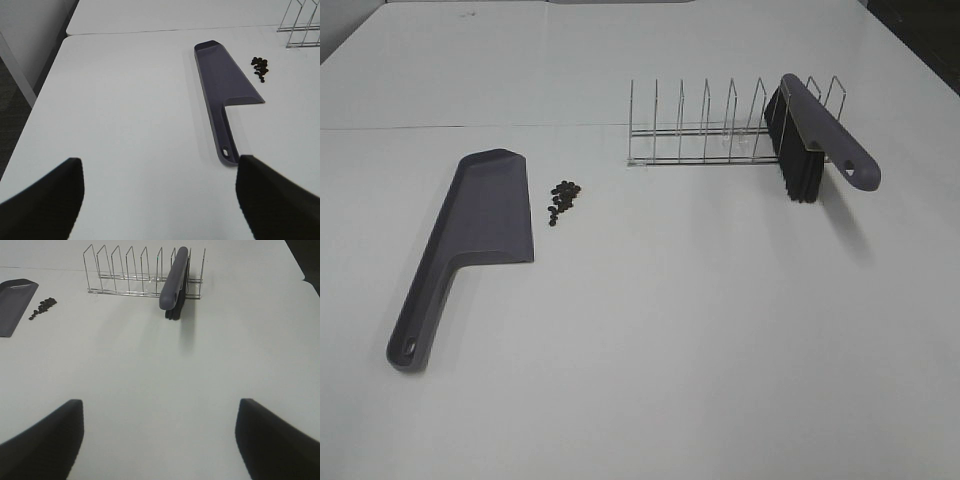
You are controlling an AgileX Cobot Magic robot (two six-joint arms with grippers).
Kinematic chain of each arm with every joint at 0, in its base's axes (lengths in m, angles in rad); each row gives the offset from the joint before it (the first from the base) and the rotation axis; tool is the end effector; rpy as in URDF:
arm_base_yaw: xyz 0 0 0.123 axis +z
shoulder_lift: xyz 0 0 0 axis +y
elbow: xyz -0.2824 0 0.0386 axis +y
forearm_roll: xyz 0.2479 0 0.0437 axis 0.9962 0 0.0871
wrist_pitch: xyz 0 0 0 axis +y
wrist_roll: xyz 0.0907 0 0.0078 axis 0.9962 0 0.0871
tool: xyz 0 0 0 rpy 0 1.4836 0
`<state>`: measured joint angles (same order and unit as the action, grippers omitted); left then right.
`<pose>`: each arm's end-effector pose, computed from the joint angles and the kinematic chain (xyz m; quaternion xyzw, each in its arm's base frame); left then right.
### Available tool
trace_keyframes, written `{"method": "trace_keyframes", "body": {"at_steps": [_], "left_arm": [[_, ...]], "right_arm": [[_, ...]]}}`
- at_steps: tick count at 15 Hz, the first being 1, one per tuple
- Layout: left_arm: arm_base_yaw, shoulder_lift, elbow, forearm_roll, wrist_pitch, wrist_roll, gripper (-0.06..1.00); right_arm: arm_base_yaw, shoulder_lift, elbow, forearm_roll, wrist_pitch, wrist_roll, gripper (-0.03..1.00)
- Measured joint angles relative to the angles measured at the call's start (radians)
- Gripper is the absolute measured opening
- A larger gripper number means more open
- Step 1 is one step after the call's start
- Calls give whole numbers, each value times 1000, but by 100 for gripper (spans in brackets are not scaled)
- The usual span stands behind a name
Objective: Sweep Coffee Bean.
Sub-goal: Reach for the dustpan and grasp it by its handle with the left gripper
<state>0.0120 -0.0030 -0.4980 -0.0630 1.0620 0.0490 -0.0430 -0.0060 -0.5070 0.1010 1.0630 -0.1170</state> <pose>-0.0051 -0.0051 0.2766 0.0170 0.8527 -0.0156 0.5219 -0.0066 0.0083 0.2792 -0.0337 0.8487 0.0083 0.5278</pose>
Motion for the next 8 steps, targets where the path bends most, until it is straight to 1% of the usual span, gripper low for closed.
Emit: {"method": "trace_keyframes", "body": {"at_steps": [4,5,8], "left_arm": [[0,16,-2,0,-1,0,76],[0,54,-12,0,-21,0,76],[0,252,-50,-23,-140,0,76]], "right_arm": [[0,0,0,0,0,0,70],[0,0,0,0,0,0,70],[0,0,0,0,0,0,70]]}}
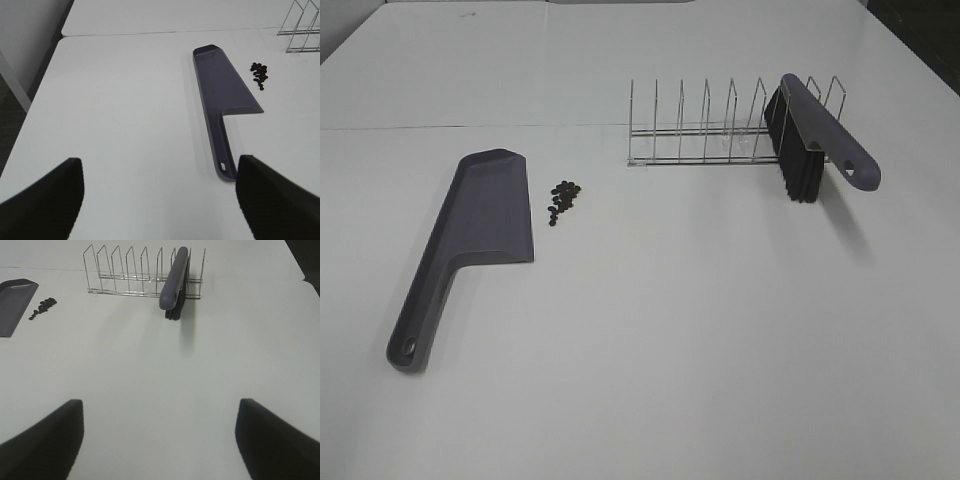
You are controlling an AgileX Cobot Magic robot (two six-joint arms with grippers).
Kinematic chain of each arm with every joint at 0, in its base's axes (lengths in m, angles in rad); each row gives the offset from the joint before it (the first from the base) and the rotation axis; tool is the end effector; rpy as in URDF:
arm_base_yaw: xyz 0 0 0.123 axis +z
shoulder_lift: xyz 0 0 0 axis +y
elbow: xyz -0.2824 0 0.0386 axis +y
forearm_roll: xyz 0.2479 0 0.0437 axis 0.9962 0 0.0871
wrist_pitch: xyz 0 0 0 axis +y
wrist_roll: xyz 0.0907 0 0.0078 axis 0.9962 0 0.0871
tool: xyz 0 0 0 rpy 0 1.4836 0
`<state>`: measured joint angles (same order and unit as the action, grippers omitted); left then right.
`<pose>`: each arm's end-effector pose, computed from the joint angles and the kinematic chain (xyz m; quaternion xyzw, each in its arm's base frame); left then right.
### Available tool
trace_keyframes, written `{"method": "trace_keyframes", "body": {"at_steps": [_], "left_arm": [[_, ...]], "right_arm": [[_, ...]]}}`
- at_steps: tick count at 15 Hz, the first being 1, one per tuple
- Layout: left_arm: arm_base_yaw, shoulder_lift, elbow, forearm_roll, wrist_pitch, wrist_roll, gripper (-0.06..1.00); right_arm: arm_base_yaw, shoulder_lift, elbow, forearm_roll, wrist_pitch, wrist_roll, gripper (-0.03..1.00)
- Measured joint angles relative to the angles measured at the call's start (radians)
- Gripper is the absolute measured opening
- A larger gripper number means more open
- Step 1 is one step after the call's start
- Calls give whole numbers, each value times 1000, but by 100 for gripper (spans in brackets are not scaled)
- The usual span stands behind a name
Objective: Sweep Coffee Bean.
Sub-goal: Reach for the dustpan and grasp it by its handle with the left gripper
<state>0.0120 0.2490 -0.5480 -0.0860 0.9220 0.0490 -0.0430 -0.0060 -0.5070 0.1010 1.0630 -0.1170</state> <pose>0.0380 -0.0058 0.2984 0.0104 0.8682 -0.0275 0.4953 -0.0066 0.0083 0.2792 -0.0337 0.8487 0.0083 0.5278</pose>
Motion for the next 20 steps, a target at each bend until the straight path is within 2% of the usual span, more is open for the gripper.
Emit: {"method": "trace_keyframes", "body": {"at_steps": [2,3,6,11,14,18,20], "left_arm": [[0,112,-5,-40,-52,0,76],[0,279,-8,-96,-126,0,76],[0,553,-37,-149,-198,0,76],[0,1008,-225,-173,-195,0,76],[0,1175,-309,-174,-177,0,76],[-73,1372,-412,-174,-149,-1,76],[-117,1449,-456,-154,-146,-36,76]], "right_arm": [[0,0,0,0,0,0,70],[0,0,0,0,0,0,70],[0,0,0,0,0,0,70],[0,0,0,0,0,0,70],[0,0,0,0,0,0,70],[0,0,0,0,0,0,70],[0,0,0,0,0,0,70]]}}
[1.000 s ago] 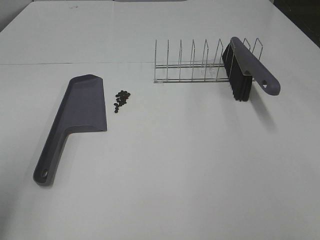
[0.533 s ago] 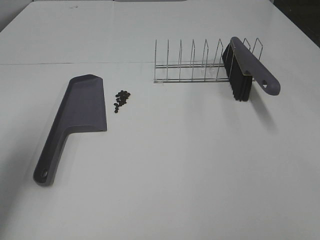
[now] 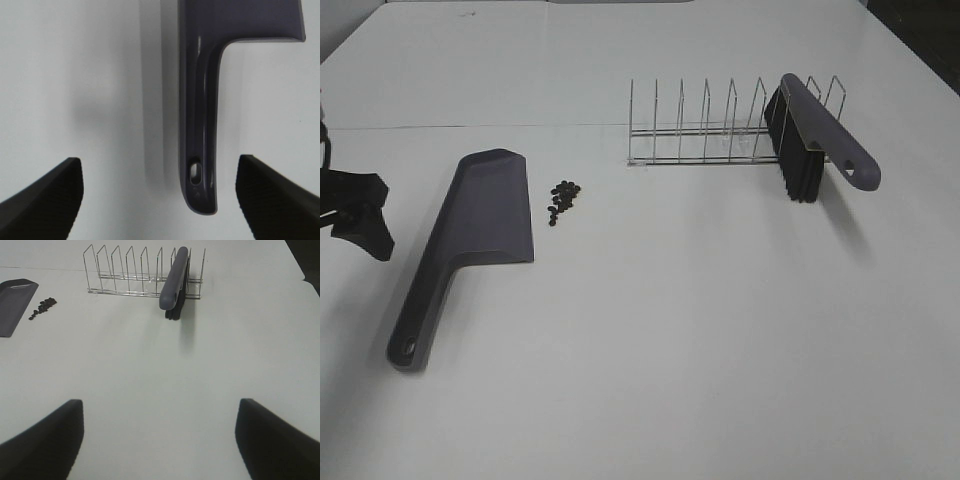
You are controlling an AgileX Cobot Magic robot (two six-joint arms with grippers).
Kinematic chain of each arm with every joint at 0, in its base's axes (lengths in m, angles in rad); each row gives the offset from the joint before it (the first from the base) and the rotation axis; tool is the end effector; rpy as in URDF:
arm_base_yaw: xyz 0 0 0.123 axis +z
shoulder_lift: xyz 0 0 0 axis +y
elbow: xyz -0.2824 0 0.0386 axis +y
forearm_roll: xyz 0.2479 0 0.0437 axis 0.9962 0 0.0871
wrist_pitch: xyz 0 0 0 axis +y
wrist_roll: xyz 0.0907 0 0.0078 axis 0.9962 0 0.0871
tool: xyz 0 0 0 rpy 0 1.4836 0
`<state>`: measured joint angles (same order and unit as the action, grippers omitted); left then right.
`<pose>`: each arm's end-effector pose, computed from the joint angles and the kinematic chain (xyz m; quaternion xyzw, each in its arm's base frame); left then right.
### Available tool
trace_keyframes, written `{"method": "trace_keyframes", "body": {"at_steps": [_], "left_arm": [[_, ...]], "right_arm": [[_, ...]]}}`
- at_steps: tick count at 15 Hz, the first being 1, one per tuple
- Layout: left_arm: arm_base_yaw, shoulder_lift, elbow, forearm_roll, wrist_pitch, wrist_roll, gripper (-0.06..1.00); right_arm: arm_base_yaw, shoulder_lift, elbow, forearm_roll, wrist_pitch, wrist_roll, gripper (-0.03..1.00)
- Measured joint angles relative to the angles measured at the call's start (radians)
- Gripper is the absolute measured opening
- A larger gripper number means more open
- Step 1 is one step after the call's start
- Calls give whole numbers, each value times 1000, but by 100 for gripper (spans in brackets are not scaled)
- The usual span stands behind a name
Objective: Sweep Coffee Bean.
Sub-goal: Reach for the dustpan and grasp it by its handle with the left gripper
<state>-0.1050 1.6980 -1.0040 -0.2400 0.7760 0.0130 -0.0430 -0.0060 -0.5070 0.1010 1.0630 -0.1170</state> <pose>0.3073 -0.0476 0.1853 -0.0188 0.9913 -0.0957 0.0889 -0.0066 0.0083 0.2792 -0.0337 0.8487 0.0083 0.5278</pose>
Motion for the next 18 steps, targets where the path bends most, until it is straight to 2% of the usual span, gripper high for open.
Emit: {"method": "trace_keyframes", "body": {"at_steps": [2,4,8,14,15,16,17,18], "left_arm": [[-60,103,-66,48,9,-62,76],[-97,160,-98,58,19,-89,76],[-128,241,-122,59,19,-112,76],[-159,347,-134,78,-52,-120,73],[-164,349,-135,83,-56,-125,70],[-169,352,-137,87,-59,-146,62],[-170,354,-139,89,-59,-169,50],[-170,355,-139,110,-57,-195,31]], "right_arm": [[0,0,0,0,0,0,70],[0,0,0,0,0,0,70],[0,0,0,0,0,0,70],[0,0,0,0,0,0,70],[0,0,0,0,0,0,70],[0,0,0,0,0,0,70],[0,0,0,0,0,0,70],[0,0,0,0,0,0,70]]}}
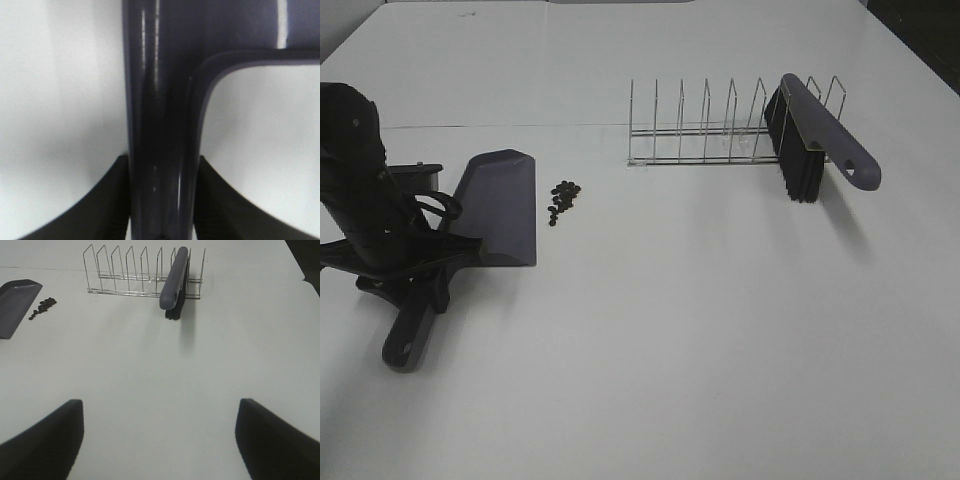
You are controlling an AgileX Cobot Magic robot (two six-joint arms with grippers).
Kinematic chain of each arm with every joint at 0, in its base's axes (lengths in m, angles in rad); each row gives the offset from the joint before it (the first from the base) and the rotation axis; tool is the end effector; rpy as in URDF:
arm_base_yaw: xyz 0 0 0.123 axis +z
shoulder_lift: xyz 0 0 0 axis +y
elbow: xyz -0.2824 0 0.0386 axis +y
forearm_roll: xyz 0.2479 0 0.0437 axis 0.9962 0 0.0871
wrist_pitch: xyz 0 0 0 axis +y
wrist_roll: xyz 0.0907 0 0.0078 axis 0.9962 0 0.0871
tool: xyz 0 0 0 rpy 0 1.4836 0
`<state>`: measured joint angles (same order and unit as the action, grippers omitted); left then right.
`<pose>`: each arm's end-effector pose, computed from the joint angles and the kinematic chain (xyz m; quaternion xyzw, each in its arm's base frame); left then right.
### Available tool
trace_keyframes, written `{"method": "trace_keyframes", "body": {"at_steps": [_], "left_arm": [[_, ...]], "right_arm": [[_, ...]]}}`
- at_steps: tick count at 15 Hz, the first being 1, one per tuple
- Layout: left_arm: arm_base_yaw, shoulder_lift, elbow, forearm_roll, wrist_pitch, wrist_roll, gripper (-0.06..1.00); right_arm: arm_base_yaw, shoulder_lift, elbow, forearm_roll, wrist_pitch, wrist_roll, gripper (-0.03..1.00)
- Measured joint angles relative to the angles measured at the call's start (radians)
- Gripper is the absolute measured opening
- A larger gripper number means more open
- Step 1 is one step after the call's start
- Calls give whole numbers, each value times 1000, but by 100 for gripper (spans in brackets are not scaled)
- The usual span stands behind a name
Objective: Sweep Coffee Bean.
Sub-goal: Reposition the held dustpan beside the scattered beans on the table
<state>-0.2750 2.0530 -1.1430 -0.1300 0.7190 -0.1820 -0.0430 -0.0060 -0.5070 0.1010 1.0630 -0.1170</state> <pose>0.3392 -0.1038 0.0957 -0.0018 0.9989 -0.0456 0.0042 -0.0066 0.0083 0.2792 -0.0337 0.8487 0.0083 0.5278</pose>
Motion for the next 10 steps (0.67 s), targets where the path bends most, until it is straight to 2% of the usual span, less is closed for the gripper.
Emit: {"method": "trace_keyframes", "body": {"at_steps": [5,10], "left_arm": [[0,-16,0,11,23,-40,32],[0,-174,5,61,39,-78,32]], "right_arm": [[0,0,0,0,0,0,70],[0,0,0,0,0,0,70]]}}
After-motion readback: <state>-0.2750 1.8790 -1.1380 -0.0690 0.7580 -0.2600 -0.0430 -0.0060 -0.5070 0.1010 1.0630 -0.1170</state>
